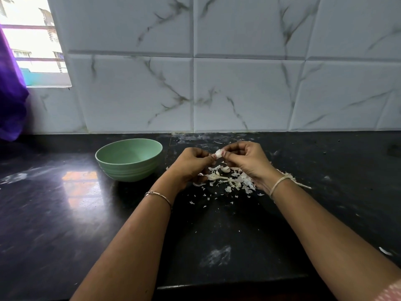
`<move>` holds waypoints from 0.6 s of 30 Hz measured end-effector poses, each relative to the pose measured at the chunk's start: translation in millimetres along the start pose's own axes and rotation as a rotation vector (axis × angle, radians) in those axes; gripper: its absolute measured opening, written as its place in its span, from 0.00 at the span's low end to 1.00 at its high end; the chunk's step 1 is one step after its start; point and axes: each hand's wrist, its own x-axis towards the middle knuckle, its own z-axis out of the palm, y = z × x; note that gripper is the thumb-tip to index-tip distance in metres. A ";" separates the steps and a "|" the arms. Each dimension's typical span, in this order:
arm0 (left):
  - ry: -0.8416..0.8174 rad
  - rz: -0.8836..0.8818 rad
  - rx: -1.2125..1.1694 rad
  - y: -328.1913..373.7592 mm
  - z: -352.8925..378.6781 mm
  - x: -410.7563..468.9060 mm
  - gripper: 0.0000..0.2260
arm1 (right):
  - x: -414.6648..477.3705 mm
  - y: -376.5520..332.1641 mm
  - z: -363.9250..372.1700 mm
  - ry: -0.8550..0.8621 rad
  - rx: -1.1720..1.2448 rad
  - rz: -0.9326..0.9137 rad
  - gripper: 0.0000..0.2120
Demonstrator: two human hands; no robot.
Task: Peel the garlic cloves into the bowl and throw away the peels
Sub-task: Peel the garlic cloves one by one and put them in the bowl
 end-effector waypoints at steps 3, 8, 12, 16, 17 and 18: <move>0.069 0.065 -0.023 -1.9 0.1 1.1 0.05 | -0.1 -0.7 0.4 -0.003 0.149 0.056 0.04; 0.099 0.088 -0.138 0.1 4.8 -0.5 0.05 | -1.8 -2.5 2.8 -0.052 0.484 0.155 0.04; 0.086 0.075 -0.136 -0.1 7.2 0.4 0.06 | -3.5 -3.5 4.2 -0.055 0.459 0.087 0.04; 0.119 0.103 -0.001 -4.1 8.8 4.3 0.08 | -1.0 0.7 6.1 0.065 0.039 -0.133 0.03; 0.155 0.129 0.103 -5.4 9.1 5.5 0.09 | 0.7 2.8 6.5 0.093 -0.107 -0.188 0.03; 0.188 0.156 0.213 -6.3 9.3 7.1 0.10 | 2.1 4.8 6.8 0.113 -0.241 -0.241 0.03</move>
